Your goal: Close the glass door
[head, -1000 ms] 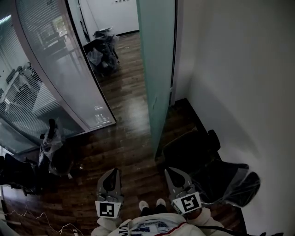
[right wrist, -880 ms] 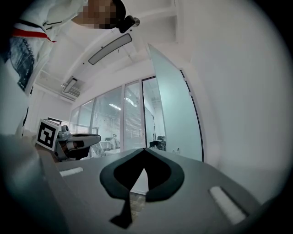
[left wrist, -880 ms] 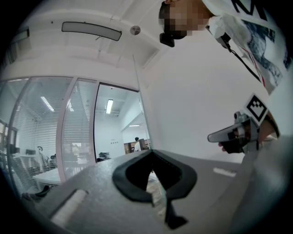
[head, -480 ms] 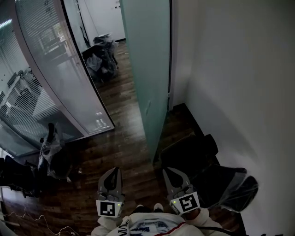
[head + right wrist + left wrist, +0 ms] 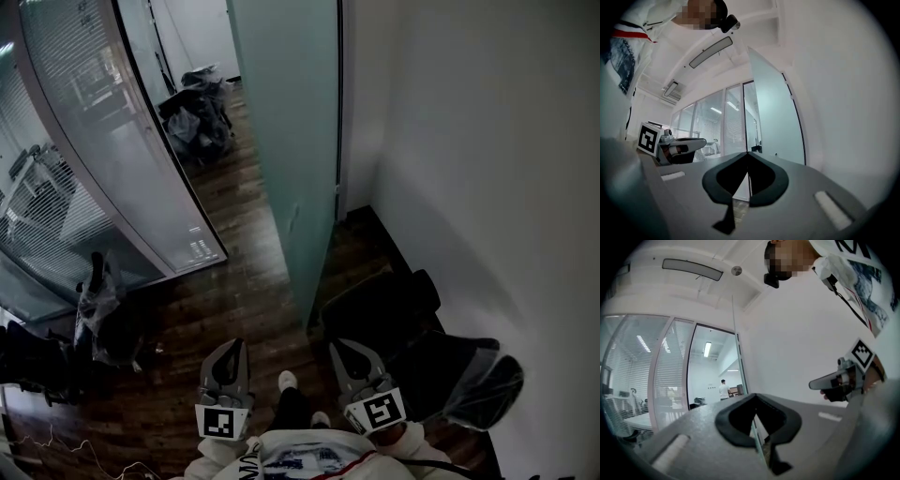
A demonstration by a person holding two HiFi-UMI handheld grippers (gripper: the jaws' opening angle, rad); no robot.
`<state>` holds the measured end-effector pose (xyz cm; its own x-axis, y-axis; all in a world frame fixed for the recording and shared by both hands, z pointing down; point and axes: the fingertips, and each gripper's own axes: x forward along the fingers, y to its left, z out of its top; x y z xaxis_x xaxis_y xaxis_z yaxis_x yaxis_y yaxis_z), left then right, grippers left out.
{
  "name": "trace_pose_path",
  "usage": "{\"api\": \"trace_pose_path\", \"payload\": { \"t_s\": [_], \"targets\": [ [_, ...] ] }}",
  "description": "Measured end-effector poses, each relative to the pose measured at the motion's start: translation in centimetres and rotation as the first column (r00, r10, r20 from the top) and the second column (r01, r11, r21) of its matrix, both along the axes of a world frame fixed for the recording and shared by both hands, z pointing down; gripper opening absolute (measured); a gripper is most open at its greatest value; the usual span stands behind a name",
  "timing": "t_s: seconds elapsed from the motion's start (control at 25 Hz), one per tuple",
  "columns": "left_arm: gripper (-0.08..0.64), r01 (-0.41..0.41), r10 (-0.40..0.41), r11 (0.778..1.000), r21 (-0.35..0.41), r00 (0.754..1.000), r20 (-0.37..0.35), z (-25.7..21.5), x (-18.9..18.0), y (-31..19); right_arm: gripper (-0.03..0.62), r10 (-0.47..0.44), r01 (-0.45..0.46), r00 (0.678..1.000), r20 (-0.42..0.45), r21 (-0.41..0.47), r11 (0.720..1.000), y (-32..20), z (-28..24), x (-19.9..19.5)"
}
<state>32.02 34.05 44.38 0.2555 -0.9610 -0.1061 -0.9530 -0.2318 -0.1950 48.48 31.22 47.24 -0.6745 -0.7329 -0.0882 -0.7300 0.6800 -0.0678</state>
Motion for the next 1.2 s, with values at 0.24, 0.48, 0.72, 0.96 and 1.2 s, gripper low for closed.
{"api": "trace_pose_path", "payload": {
  "t_s": [0.24,0.48,0.72,0.96,1.2],
  "targets": [
    [-0.002,-0.012,0.012,1.0,-0.005,1.0,-0.023,0.8,-1.0,-2.4,0.006,0.021,-0.021,1.0,-0.003,-0.018,1.0,-2.0,0.7,-0.6],
    [-0.002,-0.022,0.022,1.0,0.002,0.999,-0.033,1.0,-2.0,-5.7,0.006,0.012,-0.012,1.0,-0.015,-0.015,1.0,-5.3,0.7,-2.3],
    [-0.002,-0.032,0.032,0.999,0.006,0.999,-0.043,0.3,-4.1,-8.7,0.006,0.017,-0.017,1.0,-0.02,-0.017,1.0,-8.2,0.2,-4.6],
    [-0.002,-0.057,0.057,0.998,0.008,0.997,-0.061,-0.1,-6.0,-11.6,0.006,0.031,-0.032,0.999,-0.033,-0.012,0.999,-10.8,-0.4,-6.8],
    [-0.002,-0.11,0.11,0.994,0.002,0.99,-0.084,0.4,-7.0,-14.1,0.006,0.06,-0.062,0.996,-0.06,-0.024,0.998,-12.6,-0.1,-8.3]
  ]
}}
